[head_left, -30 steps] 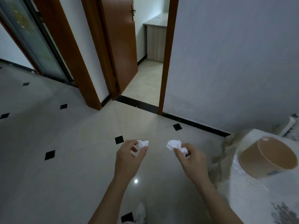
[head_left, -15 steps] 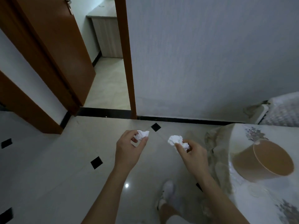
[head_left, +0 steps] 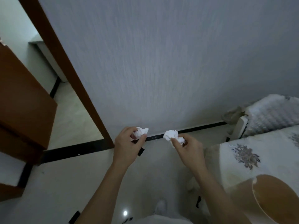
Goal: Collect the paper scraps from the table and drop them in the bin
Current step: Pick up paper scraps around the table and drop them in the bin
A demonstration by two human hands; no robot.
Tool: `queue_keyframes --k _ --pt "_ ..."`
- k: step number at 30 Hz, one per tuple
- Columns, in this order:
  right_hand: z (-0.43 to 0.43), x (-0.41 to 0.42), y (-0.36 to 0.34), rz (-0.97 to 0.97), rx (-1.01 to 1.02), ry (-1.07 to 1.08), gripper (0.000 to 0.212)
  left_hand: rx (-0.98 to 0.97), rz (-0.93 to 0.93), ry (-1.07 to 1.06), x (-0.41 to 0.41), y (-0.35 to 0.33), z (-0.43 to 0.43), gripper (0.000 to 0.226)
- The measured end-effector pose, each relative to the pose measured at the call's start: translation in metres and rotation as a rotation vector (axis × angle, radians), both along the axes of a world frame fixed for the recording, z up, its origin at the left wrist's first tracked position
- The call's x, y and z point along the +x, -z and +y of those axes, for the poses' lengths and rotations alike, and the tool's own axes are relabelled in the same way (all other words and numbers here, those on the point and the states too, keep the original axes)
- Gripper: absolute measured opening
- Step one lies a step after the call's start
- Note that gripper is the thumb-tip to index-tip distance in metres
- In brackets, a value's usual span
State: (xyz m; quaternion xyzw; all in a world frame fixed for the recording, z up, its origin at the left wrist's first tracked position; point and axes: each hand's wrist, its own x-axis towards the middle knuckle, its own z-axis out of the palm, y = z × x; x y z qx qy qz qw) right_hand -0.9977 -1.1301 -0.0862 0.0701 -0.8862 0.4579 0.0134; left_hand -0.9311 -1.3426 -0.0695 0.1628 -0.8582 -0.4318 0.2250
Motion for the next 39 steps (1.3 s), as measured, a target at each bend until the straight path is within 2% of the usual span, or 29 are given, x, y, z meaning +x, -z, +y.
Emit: queue_keyframes --k 10,21,26,30,35,39 --pt "0.040 -0.081 -0.007 0.008 0.018 0.260 0.028 0.074 0.018 0.318 -0.143 0.002 0.033 0.015" --pt "0.096 -0.091 -0.022 0.026 0.138 0.758 0.024 0.110 0.008 0.831 -0.253 0.000 0.119 0.013" --pt "0.119 -0.045 -0.033 0.024 0.137 1.007 0.025 0.079 -0.021 1.130 -0.258 0.001 0.176 0.020" --pt "0.136 0.007 -0.033 0.016 0.215 1.212 0.020 0.079 -0.045 1.313 -0.238 0.000 0.225 0.021" --pt "0.148 0.075 -0.030 -0.024 0.140 1.459 0.021 0.070 0.006 1.532 -0.198 -0.005 0.277 0.023" --pt "0.156 0.105 -0.028 -0.035 0.134 1.564 0.025 0.030 0.016 1.647 -0.175 -0.006 0.307 0.024"
